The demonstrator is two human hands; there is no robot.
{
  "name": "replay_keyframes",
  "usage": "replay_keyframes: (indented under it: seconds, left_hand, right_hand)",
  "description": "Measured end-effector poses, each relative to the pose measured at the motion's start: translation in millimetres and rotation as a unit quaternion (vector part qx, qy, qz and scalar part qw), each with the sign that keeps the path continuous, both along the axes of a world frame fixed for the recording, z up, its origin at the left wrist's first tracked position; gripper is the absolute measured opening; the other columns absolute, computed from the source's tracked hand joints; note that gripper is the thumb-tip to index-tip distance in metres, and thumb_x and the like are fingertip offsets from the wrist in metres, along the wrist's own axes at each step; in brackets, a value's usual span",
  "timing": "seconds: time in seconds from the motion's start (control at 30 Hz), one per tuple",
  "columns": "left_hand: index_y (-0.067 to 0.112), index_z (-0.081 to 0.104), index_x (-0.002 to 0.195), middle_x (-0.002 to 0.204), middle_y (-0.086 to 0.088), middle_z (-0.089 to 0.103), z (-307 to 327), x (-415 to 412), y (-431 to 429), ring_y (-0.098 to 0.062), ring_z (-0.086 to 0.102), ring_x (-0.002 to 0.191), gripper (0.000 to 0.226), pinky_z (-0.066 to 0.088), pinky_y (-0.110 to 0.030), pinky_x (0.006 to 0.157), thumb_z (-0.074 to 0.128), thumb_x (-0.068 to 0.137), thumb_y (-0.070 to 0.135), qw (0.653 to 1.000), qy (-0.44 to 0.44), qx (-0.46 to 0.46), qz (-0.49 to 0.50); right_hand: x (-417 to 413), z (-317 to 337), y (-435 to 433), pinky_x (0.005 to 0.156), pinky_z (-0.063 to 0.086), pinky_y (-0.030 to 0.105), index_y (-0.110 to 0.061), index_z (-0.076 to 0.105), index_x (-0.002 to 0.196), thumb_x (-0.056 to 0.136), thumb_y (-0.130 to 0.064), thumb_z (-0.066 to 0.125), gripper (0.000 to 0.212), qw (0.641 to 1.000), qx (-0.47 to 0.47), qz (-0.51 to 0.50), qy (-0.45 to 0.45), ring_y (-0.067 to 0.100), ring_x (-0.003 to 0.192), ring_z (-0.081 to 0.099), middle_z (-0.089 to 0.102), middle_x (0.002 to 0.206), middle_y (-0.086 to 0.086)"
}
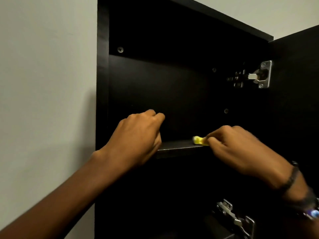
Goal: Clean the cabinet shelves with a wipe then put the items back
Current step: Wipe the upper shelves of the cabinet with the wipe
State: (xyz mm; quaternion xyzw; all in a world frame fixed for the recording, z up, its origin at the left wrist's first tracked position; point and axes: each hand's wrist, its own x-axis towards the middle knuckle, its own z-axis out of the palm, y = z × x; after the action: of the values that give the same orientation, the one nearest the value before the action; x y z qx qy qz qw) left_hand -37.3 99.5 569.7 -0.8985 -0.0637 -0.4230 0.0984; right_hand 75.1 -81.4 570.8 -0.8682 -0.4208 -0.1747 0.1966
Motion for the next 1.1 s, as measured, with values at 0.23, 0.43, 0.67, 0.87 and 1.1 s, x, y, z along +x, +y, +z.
replay_keyframes:
  seconds: [0.23,0.43,0.67,0.87,1.1]
  left_hand:
    - [0.026,0.046,0.127,0.111,0.004,0.054,-3,16,13,-0.012,0.052,0.103,0.036,0.047,-0.030,0.089,0.039,0.092,0.018,0.993,0.091,-0.070,0.003]
    - [0.025,0.049,0.124,0.109,0.002,0.055,-5,15,12,-0.015,0.052,0.102,0.034,0.046,-0.032,0.090,0.037,0.093,0.018,0.992,0.094,-0.077,0.018]
    - [0.026,0.047,0.124,0.113,0.003,0.055,-3,13,6,-0.014,0.051,0.103,0.030,0.049,-0.034,0.089,0.038,0.095,0.024,0.993,0.104,-0.047,0.041]
    - [0.016,0.058,0.114,0.105,-0.007,0.063,-5,-19,-1,-0.025,0.059,0.095,0.033,0.047,-0.038,0.076,0.052,0.082,0.025,0.968,0.075,0.210,0.116]
    - [0.008,0.066,0.099,0.096,-0.015,0.066,6,-48,13,-0.033,0.063,0.096,0.031,0.047,-0.046,0.094,0.043,0.078,0.013,0.950,0.061,0.261,0.161]
  right_hand:
    - [55,18,31,0.068,0.047,0.030,-0.006,0.061,0.111,0.098,-0.030,0.040,0.034,0.996,-0.060,-0.058,0.023,0.023,0.084,0.060,0.061,0.101,0.013]
    - [56,23,2,0.065,0.044,0.031,-0.009,0.064,0.105,0.095,-0.027,0.045,0.028,0.996,-0.048,-0.068,0.027,0.027,0.084,0.060,0.064,0.102,0.016]
    - [59,11,39,0.070,0.050,0.026,-0.022,0.065,0.114,0.096,-0.028,0.040,0.031,0.997,-0.051,0.030,0.055,0.019,0.093,0.062,0.065,0.112,0.006]
    - [72,14,-11,0.084,0.051,0.029,-0.028,0.064,0.109,0.096,-0.022,0.046,0.023,0.995,-0.014,0.019,0.099,0.014,0.094,0.061,0.064,0.106,-0.001]
    - [38,10,64,0.077,0.052,0.026,-0.028,0.065,0.115,0.097,-0.021,0.041,0.031,0.992,-0.041,0.116,0.020,0.010,0.083,0.062,0.068,0.102,-0.003]
